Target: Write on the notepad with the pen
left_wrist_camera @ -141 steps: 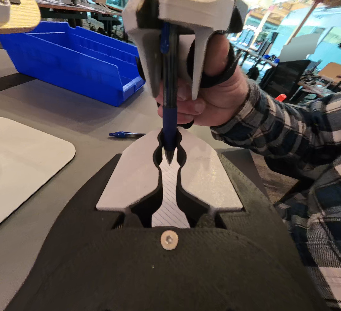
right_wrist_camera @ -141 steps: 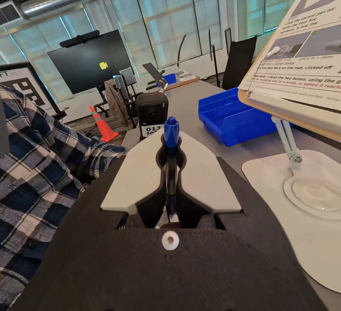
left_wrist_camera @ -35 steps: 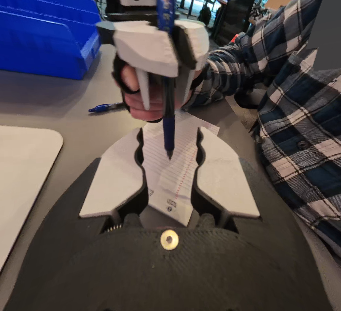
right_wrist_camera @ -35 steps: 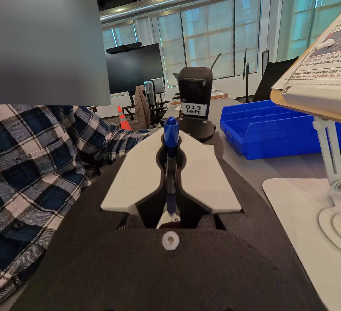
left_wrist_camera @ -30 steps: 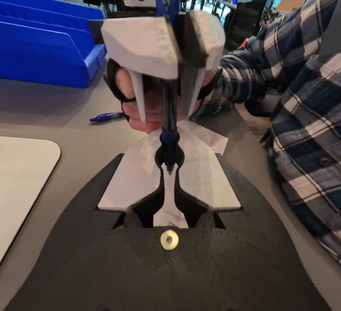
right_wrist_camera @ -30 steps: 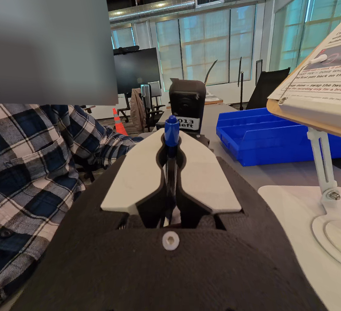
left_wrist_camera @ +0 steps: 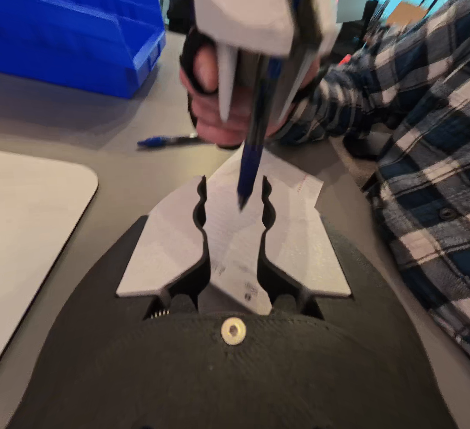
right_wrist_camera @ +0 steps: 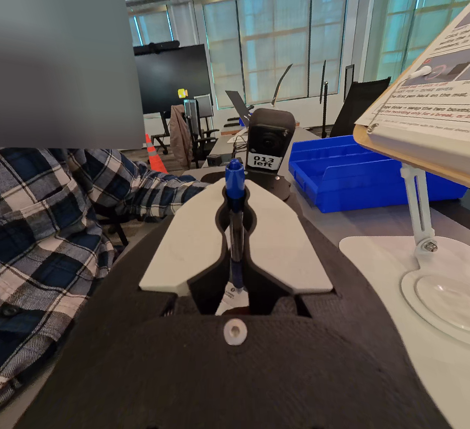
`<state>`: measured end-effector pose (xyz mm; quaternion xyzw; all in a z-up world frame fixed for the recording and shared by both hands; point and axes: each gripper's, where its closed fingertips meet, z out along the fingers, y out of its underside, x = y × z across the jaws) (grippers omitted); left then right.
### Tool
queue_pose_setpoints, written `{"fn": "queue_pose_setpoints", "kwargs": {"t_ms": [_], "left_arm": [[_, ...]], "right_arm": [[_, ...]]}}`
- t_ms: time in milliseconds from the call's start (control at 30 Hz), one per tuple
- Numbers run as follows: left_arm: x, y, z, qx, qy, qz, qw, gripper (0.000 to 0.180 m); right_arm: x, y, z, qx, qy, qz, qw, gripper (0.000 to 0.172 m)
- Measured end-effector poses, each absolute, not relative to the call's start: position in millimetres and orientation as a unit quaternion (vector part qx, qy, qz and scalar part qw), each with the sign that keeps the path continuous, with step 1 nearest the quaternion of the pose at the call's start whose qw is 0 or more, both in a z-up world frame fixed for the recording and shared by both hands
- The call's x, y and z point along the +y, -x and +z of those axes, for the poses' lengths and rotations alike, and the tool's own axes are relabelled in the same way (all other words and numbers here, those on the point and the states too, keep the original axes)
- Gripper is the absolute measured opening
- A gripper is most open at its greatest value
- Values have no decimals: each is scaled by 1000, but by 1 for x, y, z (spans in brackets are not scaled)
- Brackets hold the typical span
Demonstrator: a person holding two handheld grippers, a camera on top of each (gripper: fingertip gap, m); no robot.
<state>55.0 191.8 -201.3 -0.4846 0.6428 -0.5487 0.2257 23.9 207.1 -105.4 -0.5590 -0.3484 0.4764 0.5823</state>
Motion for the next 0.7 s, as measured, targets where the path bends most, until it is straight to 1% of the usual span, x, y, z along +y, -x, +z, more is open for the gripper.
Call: {"fn": "queue_pose_setpoints", "kwargs": {"t_ms": [33,100,167,333,567,667,700], "left_arm": [[197,-48,-212,660,494,-524,213,42],[213,-42,-229,675,521,-474,218,41],[215,-35,-245,704,531,-429,198,41],[223,-33,-271,733,552,-348,192,30],[225,-34,-274,738,554,-331,197,18],[226,-34,-274,740,553,-328,201,16],[228,-35,-273,743,547,-322,213,9]], "right_arm": [[207,-25,-108,-346,560,480,580,6],[206,-22,-117,-350,563,482,573,6],[201,-13,-127,-362,564,486,560,6],[194,-4,-139,-381,566,488,545,5],[190,1,-150,-390,565,492,535,5],[188,2,-153,-392,566,498,528,5],[189,2,-154,-391,567,497,527,5]]}}
